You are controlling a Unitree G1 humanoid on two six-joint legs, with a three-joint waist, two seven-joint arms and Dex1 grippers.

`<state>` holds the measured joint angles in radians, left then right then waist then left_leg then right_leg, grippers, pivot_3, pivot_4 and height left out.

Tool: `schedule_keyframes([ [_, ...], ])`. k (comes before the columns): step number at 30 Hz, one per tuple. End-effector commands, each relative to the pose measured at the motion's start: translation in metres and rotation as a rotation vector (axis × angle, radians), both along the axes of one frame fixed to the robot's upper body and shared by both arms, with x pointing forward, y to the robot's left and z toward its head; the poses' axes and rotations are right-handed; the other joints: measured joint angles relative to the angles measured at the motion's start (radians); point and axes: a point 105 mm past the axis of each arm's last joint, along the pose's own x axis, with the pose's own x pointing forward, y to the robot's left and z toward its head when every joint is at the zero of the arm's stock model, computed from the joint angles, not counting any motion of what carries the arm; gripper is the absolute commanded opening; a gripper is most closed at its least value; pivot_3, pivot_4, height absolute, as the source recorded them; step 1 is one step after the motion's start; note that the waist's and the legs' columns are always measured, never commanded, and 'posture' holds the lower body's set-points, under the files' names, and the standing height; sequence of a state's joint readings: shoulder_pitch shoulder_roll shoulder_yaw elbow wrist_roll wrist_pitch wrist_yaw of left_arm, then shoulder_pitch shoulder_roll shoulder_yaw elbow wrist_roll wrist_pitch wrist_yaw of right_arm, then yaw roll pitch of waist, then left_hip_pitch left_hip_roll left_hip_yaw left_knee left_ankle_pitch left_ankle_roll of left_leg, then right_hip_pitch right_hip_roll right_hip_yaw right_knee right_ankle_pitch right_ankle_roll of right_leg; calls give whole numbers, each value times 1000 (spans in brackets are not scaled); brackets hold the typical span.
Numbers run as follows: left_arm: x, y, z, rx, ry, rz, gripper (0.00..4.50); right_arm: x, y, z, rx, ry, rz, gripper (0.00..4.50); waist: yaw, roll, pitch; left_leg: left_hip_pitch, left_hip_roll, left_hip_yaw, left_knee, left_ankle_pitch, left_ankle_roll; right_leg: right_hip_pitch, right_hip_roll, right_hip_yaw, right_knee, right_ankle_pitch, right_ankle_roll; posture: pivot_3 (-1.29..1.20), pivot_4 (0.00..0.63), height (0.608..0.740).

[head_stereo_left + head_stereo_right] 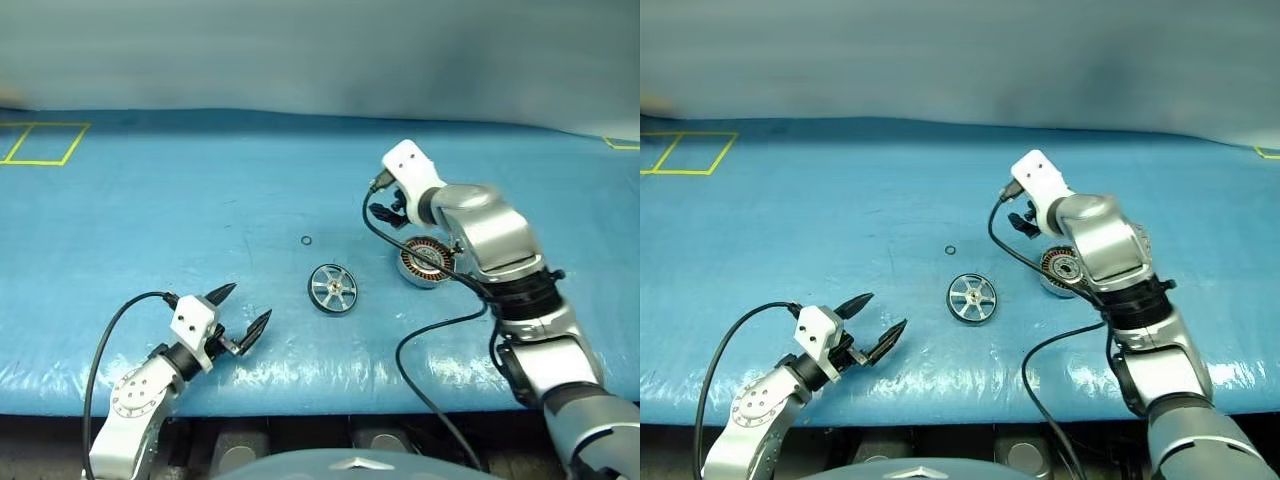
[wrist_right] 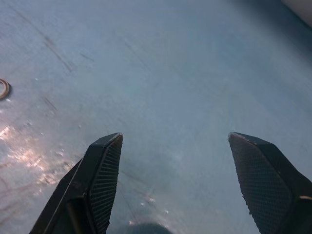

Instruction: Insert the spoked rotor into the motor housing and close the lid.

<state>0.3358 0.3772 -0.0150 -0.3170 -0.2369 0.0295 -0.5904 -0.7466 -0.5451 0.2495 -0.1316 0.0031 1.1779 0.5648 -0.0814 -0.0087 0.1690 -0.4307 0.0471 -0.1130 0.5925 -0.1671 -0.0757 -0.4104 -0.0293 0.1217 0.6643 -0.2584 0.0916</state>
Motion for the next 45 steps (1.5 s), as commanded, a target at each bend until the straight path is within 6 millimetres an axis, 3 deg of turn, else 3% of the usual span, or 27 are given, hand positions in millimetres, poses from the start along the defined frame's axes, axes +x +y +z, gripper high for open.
schedule_keyframes([
  [1,-1,-5,5,-6,-31,-21,4500,-18,-11,1,-43,33,-1,3631,2,0,0,0,0,0,0,0,0,0,0,0,0,0,0,0,150,740],
  [9,3,-10,5,-2,-39,-53,4500,-50,-32,-15,-80,149,-55,3631,6,-1,0,-1,0,0,3,0,0,1,0,1,0,0,0,0,150,740],
  [20,5,-14,7,2,-46,-69,4500,-65,-42,-32,-47,242,-104,3631,14,-1,0,-1,0,0,3,0,0,1,0,1,-1,0,1,0,150,740],
  [26,5,-12,7,-3,-42,-58,4500,-71,-37,-40,-18,291,-80,3631,13,-1,0,-1,0,0,3,0,0,1,0,1,-1,0,1,0,150,740],
  [30,4,-12,6,-6,-39,-54,4500,-72,-35,-40,-11,297,-75,3631,14,-1,0,-1,0,0,3,0,0,1,0,1,-1,0,1,0,150,740],
  [42,5,-15,8,-18,-45,-49,4500,-65,-39,-73,-45,418,-62,3631,16,-3,-1,0,0,0,4,0,0,2,0,0,-1,0,1,0,150,740],
  [45,5,-15,9,-19,-47,-46,4500,-58,-36,-79,-64,425,-52,3004,15,-8,-5,0,0,0,4,0,0,3,0,0,-1,0,1,0,150,740],
])
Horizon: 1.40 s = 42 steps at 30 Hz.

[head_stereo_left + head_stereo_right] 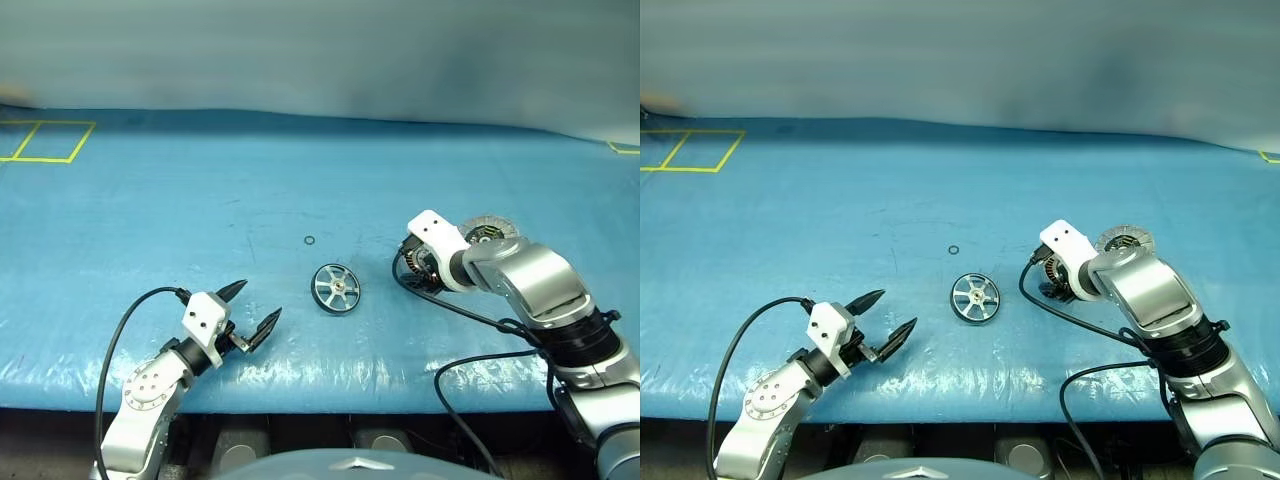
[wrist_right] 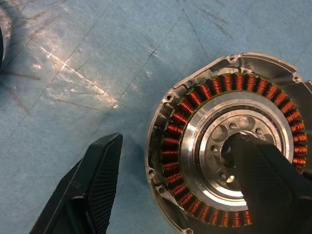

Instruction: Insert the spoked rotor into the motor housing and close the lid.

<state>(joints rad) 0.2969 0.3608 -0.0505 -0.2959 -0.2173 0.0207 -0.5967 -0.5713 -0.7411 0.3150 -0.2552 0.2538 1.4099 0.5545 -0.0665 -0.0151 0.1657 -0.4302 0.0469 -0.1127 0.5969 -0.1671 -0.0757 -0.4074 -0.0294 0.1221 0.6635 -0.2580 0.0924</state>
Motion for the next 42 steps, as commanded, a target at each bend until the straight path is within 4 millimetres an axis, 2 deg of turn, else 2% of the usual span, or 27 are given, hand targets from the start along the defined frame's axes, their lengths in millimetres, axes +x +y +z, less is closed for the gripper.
schedule_keyframes([
  [1,0,-3,9,-13,-33,-7,4500,2,1,-14,-24,48,16,2711,-2,-4,-2,1,0,0,0,0,0,1,0,0,0,0,0,0,150,740],
  [3,-1,-3,9,-15,-35,0,4500,3,5,-14,-36,51,49,2277,-7,-7,-4,3,0,0,1,0,0,3,0,0,-1,0,0,0,150,740],
  [8,-3,-2,10,-12,-34,8,4500,8,11,-8,-54,28,94,2276,-12,-7,-4,6,1,0,4,0,0,3,0,0,-3,1,0,0,150,740],
  [11,-4,-1,10,-13,-33,11,4500,12,16,3,-91,-27,157,2276,-12,-7,-4,6,1,1,5,0,0,1,0,0,-2,1,0,0,150,740],
  [14,-4,1,11,-10,-35,15,4500,21,31,31,-148,-164,296,2240,-16,-5,-3,3,1,1,4,0,0,-2,0,1,-2,1,-1,0,150,740],
  [18,-3,0,10,-9,-33,5,4500,31,51,58,-216,-306,437,1934,-15,3,3,-2,1,3,1,0,0,-4,0,1,0,4,0,0,150,740],
  [22,-2,-2,11,-4,-38,0,4500,33,90,73,-241,-417,646,1934,-11,5,3,-3,1,3,-4,0,0,-7,0,1,-1,3,1,0,150,740],
  [25,-2,-3,11,-6,-39,-2,4500,34,119,75,-225,-457,743,1934,-12,5,3,-2,1,3,-6,0,0,-7,0,0,-2,4,3,0,150,740],
  [30,-6,1,12,-2,-44,20,4500,24,164,71,-200,-480,936,1934,-9,5,4,-3,1,2,-6,0,0,-6,0,0,-2,4,3,0,150,740],
  [35,-14,3,9,-15,-13,29,4500,12,191,60,-219,-492,1089,1934,-6,6,4,-3,1,2,-5,0,0,-6,0,0,-2,3,2,0,150,740],
  [42,-18,6,8,-13,-9,59,4500,5,208,40,-256,-491,1230,1934,-8,6,4,-1,1,2,-3,0,0,-5,0,0,0,2,-1,0,150,740],
])
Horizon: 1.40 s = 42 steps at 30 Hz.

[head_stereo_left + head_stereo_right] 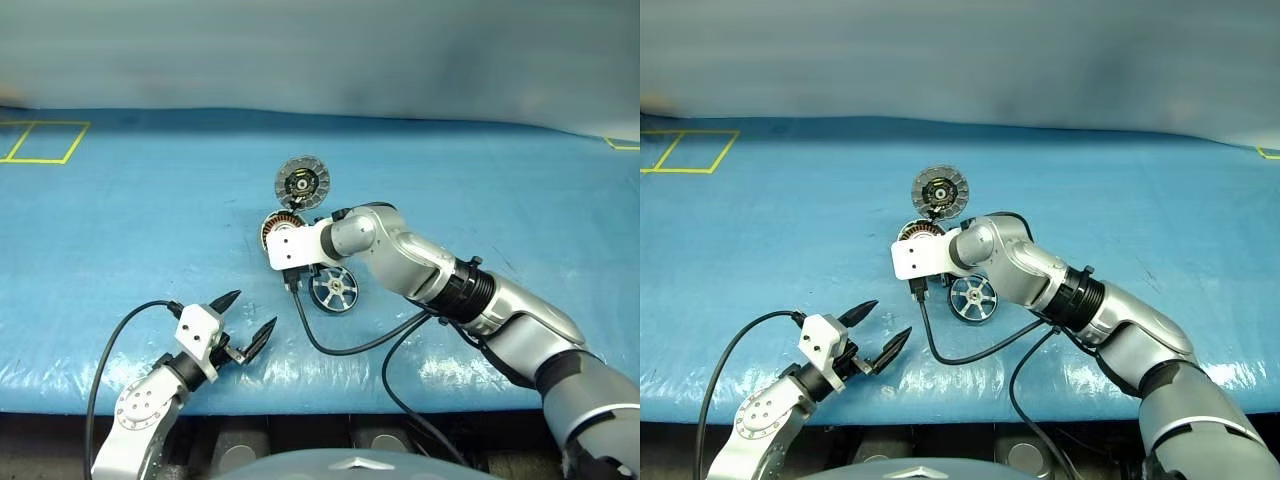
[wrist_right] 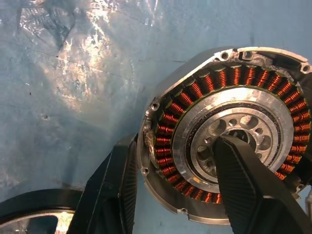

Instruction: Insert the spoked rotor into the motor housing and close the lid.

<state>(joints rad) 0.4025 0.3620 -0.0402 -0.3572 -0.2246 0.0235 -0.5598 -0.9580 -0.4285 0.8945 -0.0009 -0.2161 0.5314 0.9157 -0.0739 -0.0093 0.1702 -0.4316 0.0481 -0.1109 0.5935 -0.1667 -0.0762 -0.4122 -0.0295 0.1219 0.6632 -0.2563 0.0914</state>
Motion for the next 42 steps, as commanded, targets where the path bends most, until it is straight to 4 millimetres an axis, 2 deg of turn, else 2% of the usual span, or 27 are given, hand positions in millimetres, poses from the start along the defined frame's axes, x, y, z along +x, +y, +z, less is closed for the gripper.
schedule_keyframes([
  [1,-1,-1,12,-6,-48,7,4500,-2,12,14,18,-70,82,1934,0,0,0,0,0,0,0,0,0,0,0,0,0,0,0,0,150,740],
  [7,-5,-1,14,-25,-50,2,4500,-6,18,5,-15,-65,136,1934,-1,0,0,0,0,0,-1,0,0,0,0,0,0,0,0,0,150,740],
  [12,-5,-3,13,-22,-51,-1,4500,-8,16,-3,-67,-53,165,1934,-2,0,0,0,0,0,0,0,0,0,0,0,0,0,0,0,150,740],
  [17,-5,-3,11,-20,-45,-8,4500,-13,18,-4,-66,-31,179,3526,-3,0,0,1,0,0,0,0,0,1,0,0,1,0,0,0,150,740],
  [20,-4,-3,11,-14,-52,-13,4500,-15,22,2,-43,-37,190,4490,-3,0,0,1,0,0,0,0,0,1,0,0,2,0,0,0,150,740],
  [24,-2,-6,13,-5,-69,-27,4500,-18,25,17,-10,-58,206,4490,-2,0,0,1,0,0,1,0,0,1,0,0,2,0,0,0,150,740],
  [26,-1,-6,13,4,-78,-22,4500,-21,22,40,74,-18,175,4490,-2,0,0,1,0,0,1,0,0,1,0,0,2,0,0,0,150,740],
  [29,2,-5,13,26,-90,-18,4500,-22,13,63,171,41,115,4490,0,0,0,1,0,-1,1,0,0,1,0,0,2,0,0,0,150,740],
  [31,5,-2,15,29,-114,8,4500,-17,-2,74,246,67,21,4490,2,0,0,2,0,-1,1,0,0,2,0,-1,2,0,0,0,150,740],
  [34,6,-3,18,26,-132,18,4500,-9,-29,78,329,103,-146,4490,10,-1,0,1,0,-1,2,0,0,2,0,-1,2,0,0,0,150,740],
  [38,4,-5,16,24,-131,13,4500,11,-60,60,422,138,-455,4490,6,0,-1,1,0,-1,2,0,0,2,0,0,2,0,0,0,150,740],
  [40,4,-5,15,25,-129,14,4500,16,-66,46,453,162,-560,4490,2,0,-1,1,0,-1,2,0,0,1,0,0,3,0,0,0,150,740],
  [42,6,-6,16,22,-129,11,4500,20,-61,27,487,194,-638,4490,-2,0,-1,2,0,-1,2,0,0,1,1,0,3,0,0,0,150,740],
])
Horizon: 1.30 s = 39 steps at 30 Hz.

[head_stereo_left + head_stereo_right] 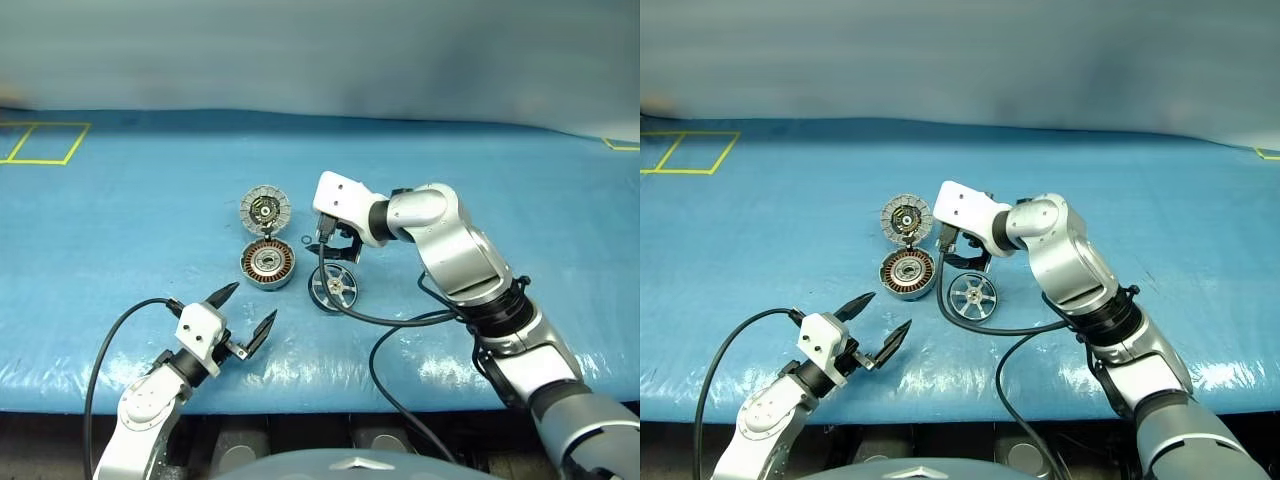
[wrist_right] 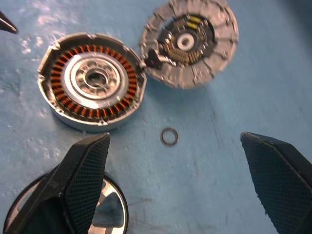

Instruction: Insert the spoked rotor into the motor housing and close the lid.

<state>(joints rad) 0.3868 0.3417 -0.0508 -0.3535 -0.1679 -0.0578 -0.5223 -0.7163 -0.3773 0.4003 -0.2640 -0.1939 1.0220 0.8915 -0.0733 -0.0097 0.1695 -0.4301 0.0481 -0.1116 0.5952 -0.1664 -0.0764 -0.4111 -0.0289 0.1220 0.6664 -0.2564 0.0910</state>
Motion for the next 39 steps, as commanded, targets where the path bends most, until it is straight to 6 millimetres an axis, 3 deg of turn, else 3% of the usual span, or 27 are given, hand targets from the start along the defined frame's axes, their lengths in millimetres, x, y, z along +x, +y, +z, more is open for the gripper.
schedule_keyframes([
  [1,2,-4,7,-11,-32,-15,4500,9,9,-14,86,18,-131,4490,-5,0,0,0,0,0,0,0,0,0,0,0,0,0,0,0,150,740],
  [6,5,-7,10,-11,-38,-43,4500,23,29,-27,166,26,-207,4490,-8,0,0,-1,0,0,1,0,0,0,0,0,0,1,1,0,150,740],
  [11,3,-5,11,-1,-37,-39,4500,36,34,-33,223,34,-269,4490,-9,0,0,0,0,0,1,0,0,1,0,0,0,1,1,0,150,740],
  [23,-3,0,10,-5,-28,-3,4500,39,34,-13,370,97,-267,4490,-12,0,0,0,0,0,0,0,0,1,0,0,0,1,1,0,150,740],
  [39,-4,-3,8,-14,-23,-17,4500,50,41,-68,231,171,-313,4490,-17,0,0,0,0,0,0,0,0,0,0,0,0,0,1,0,150,740],
])
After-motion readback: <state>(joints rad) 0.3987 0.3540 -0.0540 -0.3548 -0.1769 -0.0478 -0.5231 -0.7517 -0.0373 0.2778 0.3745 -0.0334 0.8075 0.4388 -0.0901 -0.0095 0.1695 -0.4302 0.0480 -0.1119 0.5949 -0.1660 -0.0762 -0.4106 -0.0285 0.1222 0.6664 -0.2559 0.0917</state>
